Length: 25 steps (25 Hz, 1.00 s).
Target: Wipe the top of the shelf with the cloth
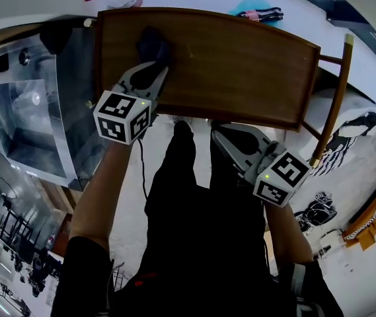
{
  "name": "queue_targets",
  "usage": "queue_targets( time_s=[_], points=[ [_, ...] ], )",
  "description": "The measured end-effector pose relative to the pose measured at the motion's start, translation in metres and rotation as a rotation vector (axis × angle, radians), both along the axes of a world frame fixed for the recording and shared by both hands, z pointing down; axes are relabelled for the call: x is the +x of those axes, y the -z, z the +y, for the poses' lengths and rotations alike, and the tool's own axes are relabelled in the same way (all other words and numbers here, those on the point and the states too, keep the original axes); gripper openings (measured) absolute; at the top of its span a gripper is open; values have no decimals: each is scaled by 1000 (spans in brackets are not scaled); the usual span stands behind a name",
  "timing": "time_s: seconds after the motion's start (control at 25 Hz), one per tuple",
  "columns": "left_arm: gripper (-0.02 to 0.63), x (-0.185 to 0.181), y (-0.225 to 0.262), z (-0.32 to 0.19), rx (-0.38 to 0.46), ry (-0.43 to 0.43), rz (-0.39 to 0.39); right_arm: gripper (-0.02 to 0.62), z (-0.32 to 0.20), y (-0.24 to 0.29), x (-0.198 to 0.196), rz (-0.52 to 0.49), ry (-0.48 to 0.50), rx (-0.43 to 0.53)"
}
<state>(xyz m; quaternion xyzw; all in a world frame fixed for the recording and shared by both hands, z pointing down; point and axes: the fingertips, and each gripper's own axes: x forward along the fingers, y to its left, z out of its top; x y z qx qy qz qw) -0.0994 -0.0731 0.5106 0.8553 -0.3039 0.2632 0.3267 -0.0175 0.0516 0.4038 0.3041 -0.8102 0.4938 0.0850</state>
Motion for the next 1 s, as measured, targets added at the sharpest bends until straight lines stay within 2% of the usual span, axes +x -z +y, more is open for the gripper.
queue_targets(
  time_s=[1.0],
  points=[
    [52, 167, -6, 40, -23, -202, 45, 5, 37, 2, 119, -10, -181, 14]
  ],
)
